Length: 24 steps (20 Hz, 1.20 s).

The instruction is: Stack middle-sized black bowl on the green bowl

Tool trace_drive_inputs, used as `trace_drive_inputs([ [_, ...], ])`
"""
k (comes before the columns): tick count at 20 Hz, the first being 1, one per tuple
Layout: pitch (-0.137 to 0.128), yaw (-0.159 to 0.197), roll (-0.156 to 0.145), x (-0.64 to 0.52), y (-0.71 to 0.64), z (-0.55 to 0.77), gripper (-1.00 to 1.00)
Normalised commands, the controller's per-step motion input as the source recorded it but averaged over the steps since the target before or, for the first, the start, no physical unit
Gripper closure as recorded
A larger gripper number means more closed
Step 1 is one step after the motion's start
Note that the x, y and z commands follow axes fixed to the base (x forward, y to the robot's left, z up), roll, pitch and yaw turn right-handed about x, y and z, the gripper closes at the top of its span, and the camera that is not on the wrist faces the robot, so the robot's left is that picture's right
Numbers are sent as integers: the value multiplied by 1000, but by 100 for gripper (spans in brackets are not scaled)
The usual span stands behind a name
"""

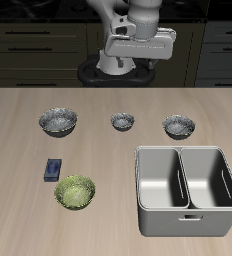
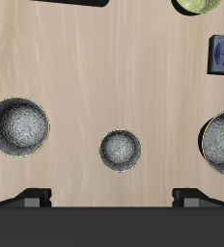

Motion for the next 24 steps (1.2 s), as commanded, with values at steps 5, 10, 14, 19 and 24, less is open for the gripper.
trace_drive_inputs([
  [5,-8,10,27,33,440,20,-100],
  [10,-11,8,67,27,514,26,-100],
  [14,-5,-9,27,46,299,5,-100],
  [19,-2,-17,18,85,291,-20,-100],
  [24,19,-36,11,114,254,-86,-100],
])
